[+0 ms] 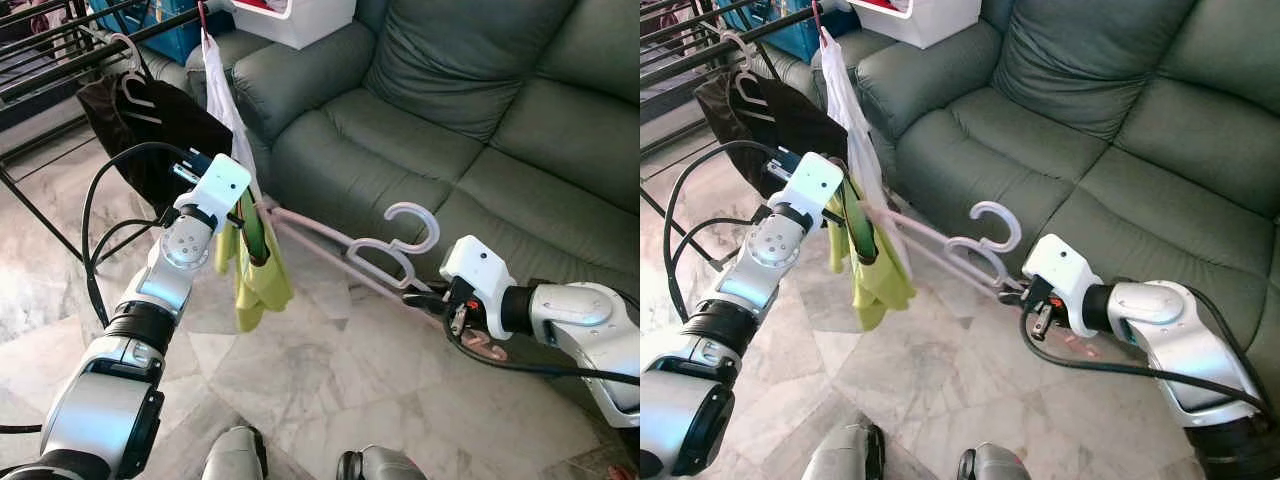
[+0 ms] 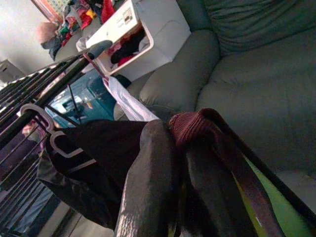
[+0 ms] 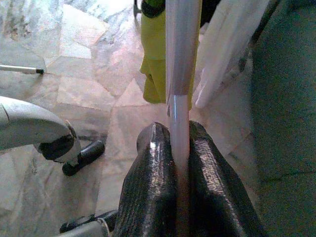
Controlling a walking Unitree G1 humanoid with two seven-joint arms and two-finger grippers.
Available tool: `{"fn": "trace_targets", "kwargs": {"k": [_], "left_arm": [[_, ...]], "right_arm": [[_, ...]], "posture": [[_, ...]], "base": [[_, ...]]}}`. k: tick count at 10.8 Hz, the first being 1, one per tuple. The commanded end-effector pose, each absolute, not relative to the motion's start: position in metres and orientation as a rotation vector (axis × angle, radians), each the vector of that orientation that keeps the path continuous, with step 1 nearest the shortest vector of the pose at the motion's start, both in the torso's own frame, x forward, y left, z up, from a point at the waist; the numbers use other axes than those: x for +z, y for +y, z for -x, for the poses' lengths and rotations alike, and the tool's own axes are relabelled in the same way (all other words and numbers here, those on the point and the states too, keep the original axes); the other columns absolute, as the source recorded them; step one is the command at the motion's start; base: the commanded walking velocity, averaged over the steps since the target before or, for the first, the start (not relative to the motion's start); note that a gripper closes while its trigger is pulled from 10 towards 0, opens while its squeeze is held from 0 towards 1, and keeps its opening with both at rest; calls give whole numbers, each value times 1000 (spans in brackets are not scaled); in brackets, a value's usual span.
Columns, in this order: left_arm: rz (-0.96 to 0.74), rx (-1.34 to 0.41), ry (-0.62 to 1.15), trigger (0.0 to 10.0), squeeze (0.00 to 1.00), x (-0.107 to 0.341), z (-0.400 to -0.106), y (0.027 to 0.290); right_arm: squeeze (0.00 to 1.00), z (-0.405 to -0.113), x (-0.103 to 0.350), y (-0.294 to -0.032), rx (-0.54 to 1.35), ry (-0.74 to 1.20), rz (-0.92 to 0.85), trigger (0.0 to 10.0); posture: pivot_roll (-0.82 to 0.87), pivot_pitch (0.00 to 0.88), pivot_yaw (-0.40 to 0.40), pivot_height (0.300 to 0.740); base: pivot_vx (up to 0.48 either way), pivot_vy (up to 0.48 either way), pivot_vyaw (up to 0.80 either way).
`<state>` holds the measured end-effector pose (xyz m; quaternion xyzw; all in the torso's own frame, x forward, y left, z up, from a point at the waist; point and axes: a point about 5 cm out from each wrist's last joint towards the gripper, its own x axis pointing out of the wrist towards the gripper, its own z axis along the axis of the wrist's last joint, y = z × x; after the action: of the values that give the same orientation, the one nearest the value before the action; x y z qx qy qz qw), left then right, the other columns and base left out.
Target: Hang hanger
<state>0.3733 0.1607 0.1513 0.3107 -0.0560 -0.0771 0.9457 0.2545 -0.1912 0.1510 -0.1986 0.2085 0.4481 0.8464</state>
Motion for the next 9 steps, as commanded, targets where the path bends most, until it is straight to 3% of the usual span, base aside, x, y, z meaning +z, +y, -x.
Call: {"fn": "trace_targets", "kwargs": {"k": [1, 9], "left_arm": [[-639, -136, -168, 10000, 0, 166, -378, 161], [-600, -185, -263, 10000, 0, 187, -377, 139]], "right_arm": [[0, -255, 149, -193, 932, 437, 424, 10000], [0, -261, 130, -190, 935, 467, 366, 10000]], "posture": [[-79, 95, -19, 740], [-73, 98, -21, 740]], "base": [[0, 0, 0], [0, 0, 0]]}}
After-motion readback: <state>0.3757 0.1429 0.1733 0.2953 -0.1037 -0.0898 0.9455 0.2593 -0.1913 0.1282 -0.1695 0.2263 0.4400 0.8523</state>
